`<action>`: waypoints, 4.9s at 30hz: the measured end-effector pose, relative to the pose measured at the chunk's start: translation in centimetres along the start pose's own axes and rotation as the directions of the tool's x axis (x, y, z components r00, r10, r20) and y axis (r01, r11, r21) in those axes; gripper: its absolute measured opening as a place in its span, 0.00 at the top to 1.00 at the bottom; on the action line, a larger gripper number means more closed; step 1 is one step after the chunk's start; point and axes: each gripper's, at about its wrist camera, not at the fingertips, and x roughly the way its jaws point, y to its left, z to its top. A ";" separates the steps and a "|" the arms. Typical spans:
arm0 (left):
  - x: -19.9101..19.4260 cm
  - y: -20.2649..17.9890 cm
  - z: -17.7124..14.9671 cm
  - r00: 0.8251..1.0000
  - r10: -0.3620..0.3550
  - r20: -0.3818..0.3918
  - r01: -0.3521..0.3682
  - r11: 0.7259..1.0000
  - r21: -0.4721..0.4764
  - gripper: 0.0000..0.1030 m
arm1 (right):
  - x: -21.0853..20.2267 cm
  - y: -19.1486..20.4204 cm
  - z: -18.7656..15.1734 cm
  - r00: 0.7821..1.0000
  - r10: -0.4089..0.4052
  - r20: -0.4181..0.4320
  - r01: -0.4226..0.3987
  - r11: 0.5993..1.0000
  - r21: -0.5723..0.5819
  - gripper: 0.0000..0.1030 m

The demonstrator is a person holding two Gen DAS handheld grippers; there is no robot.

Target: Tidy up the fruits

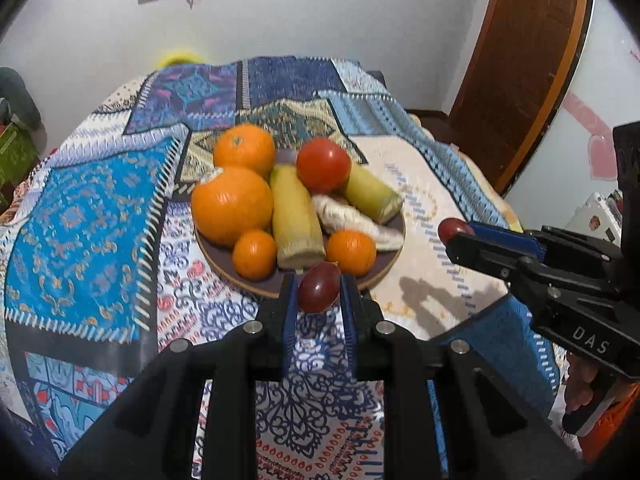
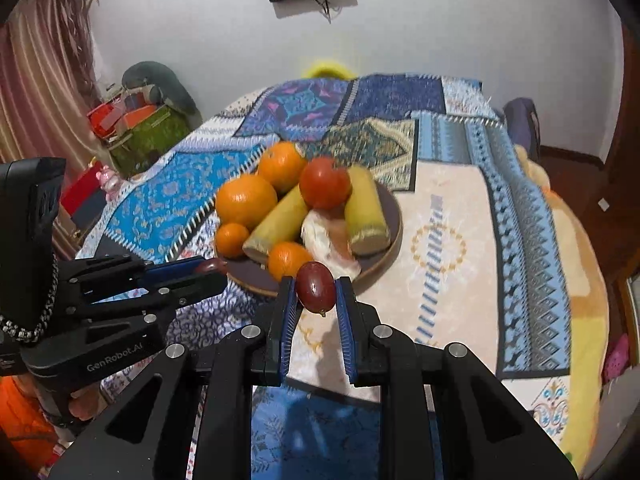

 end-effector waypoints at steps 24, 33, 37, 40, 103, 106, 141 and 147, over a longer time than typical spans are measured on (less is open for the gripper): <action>4.6 0.5 4.1 1.000 -0.003 0.024 0.003 1.000 0.002 0.80 | 5.0 -1.2 3.0 1.000 0.001 -0.001 -0.001 1.000 -0.004 0.82; 5.3 -0.2 3.7 1.000 0.014 0.004 -0.014 0.999 0.050 0.80 | 6.0 -1.9 2.6 0.999 0.039 -0.018 -0.039 0.999 0.025 0.75; 4.2 -0.2 3.7 1.000 -0.022 0.008 0.021 0.999 0.033 0.80 | 5.3 -1.7 2.7 1.000 0.011 -0.015 -0.011 1.000 0.019 0.71; 2.6 -0.6 4.1 0.999 -0.008 0.033 0.007 0.999 0.036 0.75 | 3.9 -1.9 2.7 1.000 0.001 0.001 -0.001 1.000 0.031 0.71; -32.4 -7.0 -3.3 0.731 0.172 0.661 -0.182 0.982 -0.055 0.00 | -25.2 10.6 -0.7 0.769 -0.102 0.630 0.183 0.981 -0.064 0.00; -32.4 -7.1 -3.4 0.731 0.170 0.661 -0.181 0.982 -0.053 0.00 | -25.2 10.6 -0.7 0.770 -0.104 0.630 0.185 0.981 -0.064 0.00; -32.4 -7.5 -3.5 0.740 0.125 0.661 -0.149 0.989 -0.019 0.00 | -25.9 10.2 -0.8 0.762 -0.121 0.637 0.195 0.980 -0.047 0.00; -32.3 -7.2 -3.5 0.741 0.130 0.659 -0.148 0.989 -0.028 0.00 | -25.8 10.2 -0.8 0.763 -0.122 0.635 0.195 0.980 -0.046 0.00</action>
